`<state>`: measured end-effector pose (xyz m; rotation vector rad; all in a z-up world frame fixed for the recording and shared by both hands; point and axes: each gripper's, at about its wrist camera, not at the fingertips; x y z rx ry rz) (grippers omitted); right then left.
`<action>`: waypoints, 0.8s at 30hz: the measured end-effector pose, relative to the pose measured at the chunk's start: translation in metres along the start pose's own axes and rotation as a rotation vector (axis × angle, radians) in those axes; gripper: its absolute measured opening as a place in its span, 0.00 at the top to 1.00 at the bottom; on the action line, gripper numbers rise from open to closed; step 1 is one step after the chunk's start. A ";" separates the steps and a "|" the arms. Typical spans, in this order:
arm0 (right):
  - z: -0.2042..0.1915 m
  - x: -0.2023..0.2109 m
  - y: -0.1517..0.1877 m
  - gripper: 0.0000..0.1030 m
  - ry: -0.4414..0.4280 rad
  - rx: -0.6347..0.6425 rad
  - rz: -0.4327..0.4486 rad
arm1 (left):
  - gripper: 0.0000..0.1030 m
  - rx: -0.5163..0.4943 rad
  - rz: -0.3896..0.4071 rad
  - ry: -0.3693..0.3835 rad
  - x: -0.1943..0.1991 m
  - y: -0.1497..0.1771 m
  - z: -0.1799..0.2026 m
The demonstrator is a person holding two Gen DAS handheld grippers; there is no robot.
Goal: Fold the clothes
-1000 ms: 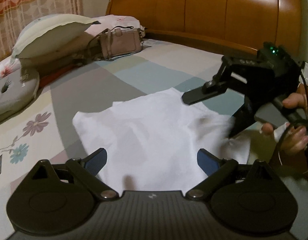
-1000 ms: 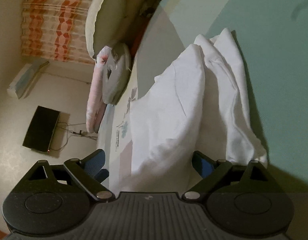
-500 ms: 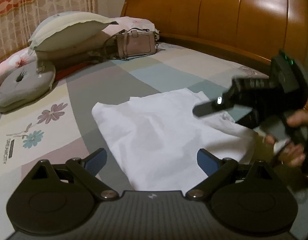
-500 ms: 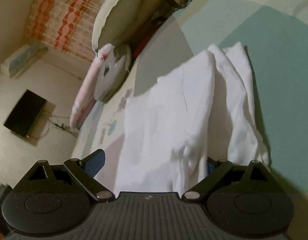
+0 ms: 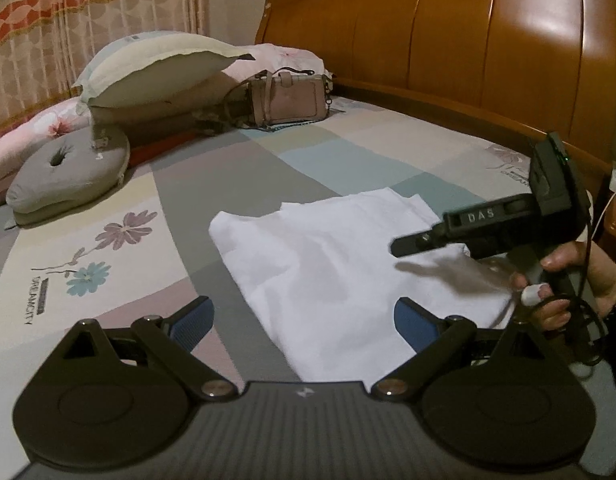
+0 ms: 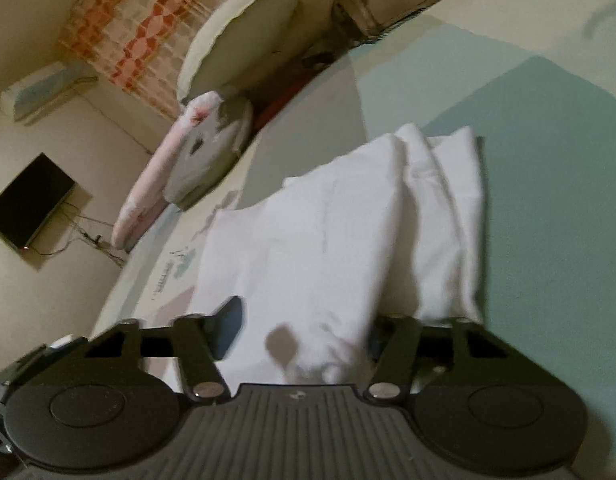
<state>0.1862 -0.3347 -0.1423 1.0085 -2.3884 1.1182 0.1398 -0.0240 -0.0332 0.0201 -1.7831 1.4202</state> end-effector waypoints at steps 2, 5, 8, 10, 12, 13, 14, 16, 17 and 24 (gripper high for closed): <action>0.005 0.007 0.003 0.51 0.031 -0.022 0.011 | 0.06 0.002 0.001 -0.002 0.002 0.002 -0.001; 0.001 0.019 0.011 0.51 0.105 -0.008 0.037 | 0.06 0.003 0.006 -0.002 0.004 0.006 -0.002; -0.004 0.028 0.022 0.50 0.154 0.027 0.063 | 0.06 0.005 0.007 0.001 0.002 0.009 -0.005; -0.009 0.031 0.026 0.48 0.175 0.045 0.072 | 0.06 0.008 0.006 0.007 0.000 0.010 -0.007; -0.014 0.033 0.028 0.39 0.190 0.059 0.075 | 0.06 0.013 0.009 0.012 -0.002 0.010 -0.009; -0.018 0.032 0.029 0.34 0.186 0.071 0.070 | 0.06 0.016 0.011 0.016 -0.003 0.010 -0.010; -0.021 0.031 0.029 0.33 0.182 0.083 0.064 | 0.06 0.019 0.014 0.020 -0.003 0.011 -0.012; -0.024 0.032 0.031 0.33 0.177 0.099 0.054 | 0.06 0.025 0.019 0.023 -0.003 0.012 -0.013; -0.024 0.034 0.032 0.33 0.175 0.105 0.049 | 0.06 0.027 0.021 0.024 -0.002 0.013 -0.014; -0.024 0.046 0.040 0.34 0.167 0.143 0.010 | 0.06 0.037 0.019 0.034 -0.001 0.019 -0.018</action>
Point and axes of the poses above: each gripper's, at about its wrist camera, not at the fingertips, and x roughly against the way its jaws point, z to its right, y to its underside, and after that the axes turned 6 degrees about y, right-handed
